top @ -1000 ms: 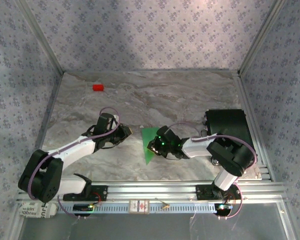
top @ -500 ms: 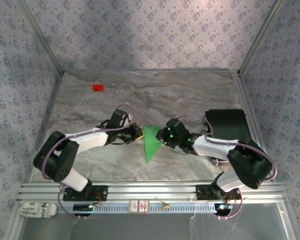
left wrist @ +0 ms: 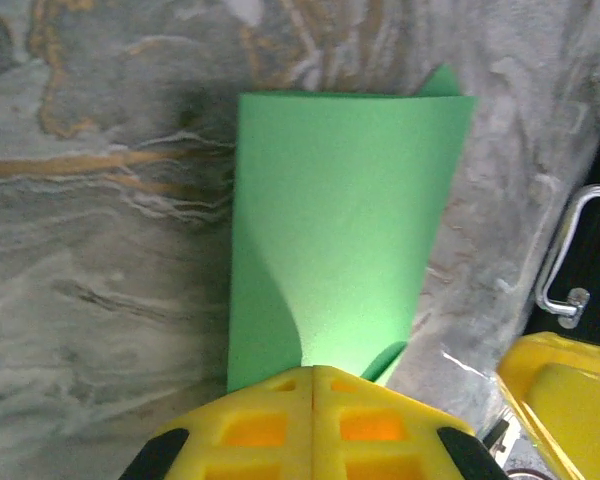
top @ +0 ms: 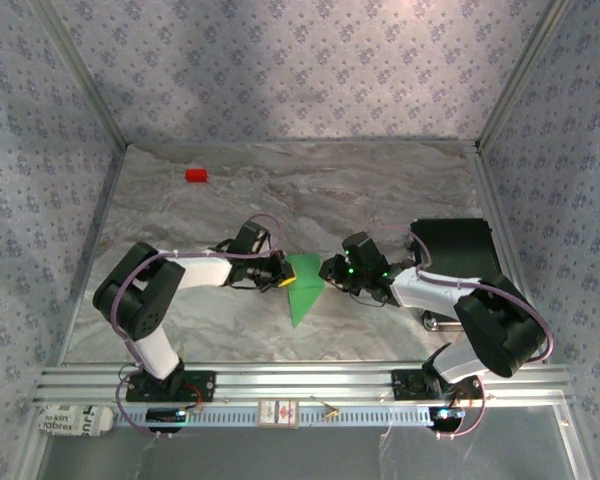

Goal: Fold a paper plane with a square sheet of paper (pick it up from the middle)
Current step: Fold the wing for the fifth time at the center of the table.

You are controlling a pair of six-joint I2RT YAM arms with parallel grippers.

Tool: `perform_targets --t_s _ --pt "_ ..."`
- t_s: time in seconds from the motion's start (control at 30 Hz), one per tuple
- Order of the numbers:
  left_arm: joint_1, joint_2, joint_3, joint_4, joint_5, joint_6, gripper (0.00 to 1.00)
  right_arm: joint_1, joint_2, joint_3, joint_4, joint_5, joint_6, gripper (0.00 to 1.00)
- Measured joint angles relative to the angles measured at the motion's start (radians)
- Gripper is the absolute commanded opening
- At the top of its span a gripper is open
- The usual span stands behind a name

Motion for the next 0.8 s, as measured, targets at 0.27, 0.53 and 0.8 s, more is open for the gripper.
perform_targets --t_s 0.27,0.53,0.8 --pt "0.000 0.031 -0.002 0.014 0.005 0.010 0.04 -0.036 0.019 -0.001 -0.008 -0.077 -0.032 0.34" --pt "0.001 0.033 -0.031 0.077 0.019 0.011 0.03 -0.064 0.053 -0.003 -0.015 -0.140 -0.055 0.36" --pt "0.001 0.035 -0.034 0.087 0.026 0.018 0.03 -0.072 0.106 0.001 -0.014 -0.185 -0.067 0.37"
